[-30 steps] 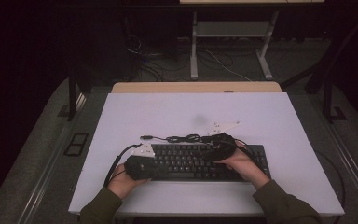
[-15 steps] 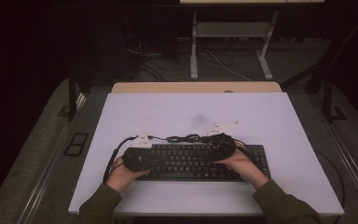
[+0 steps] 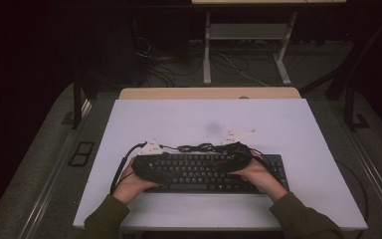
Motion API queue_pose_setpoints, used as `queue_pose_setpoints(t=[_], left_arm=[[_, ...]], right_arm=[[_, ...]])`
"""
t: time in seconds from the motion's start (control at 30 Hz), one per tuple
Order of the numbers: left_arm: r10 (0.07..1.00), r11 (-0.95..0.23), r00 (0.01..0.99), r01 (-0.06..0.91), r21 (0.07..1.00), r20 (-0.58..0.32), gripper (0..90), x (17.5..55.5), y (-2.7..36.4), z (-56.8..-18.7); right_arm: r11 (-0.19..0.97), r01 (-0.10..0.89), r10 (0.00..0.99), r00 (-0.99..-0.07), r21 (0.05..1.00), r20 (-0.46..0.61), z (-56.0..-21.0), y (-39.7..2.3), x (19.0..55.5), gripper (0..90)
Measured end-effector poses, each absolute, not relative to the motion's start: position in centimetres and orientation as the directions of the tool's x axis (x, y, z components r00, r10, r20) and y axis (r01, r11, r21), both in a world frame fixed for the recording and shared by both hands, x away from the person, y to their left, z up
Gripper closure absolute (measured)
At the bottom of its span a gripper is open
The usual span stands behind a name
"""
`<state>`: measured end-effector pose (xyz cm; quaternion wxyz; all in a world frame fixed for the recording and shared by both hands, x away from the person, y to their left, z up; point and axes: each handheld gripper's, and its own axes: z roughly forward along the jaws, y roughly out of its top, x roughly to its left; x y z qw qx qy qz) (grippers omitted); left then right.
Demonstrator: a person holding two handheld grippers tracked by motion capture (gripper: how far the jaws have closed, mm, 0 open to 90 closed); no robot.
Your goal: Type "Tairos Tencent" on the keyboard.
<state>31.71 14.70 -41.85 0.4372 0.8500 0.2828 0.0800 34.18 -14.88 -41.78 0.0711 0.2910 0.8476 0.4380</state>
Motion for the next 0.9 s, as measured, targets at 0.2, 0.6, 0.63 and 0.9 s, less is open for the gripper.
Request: queue_pose_setpoints(t=[0.2,0.6,0.63,0.9], left_arm=[[0.554,-0.453,0.825,0.413,0.790,-0.113,14.3,31.7,14.8,-41.8],[0.556,-0.458,0.824,0.414,0.787,-0.110,14.2,31.7,14.6,-42.0],[0.555,-0.458,0.824,0.413,0.787,-0.110,14.2,31.7,14.5,-42.0],[0.555,-0.454,0.824,0.413,0.790,-0.112,14.3,31.6,14.4,-42.0]], right_arm=[[0.437,0.439,0.557,-0.817,0.785,0.147,-41.6,-15.3,34.1,32.0],[0.425,0.456,0.555,-0.814,0.782,0.173,-41.6,-16.6,33.2,50.3],[0.424,0.455,0.554,-0.814,0.783,0.174,-41.6,-16.7,33.1,52.8],[0.430,0.462,0.546,-0.817,0.776,0.184,-41.5,-17.9,32.3,67.1]])
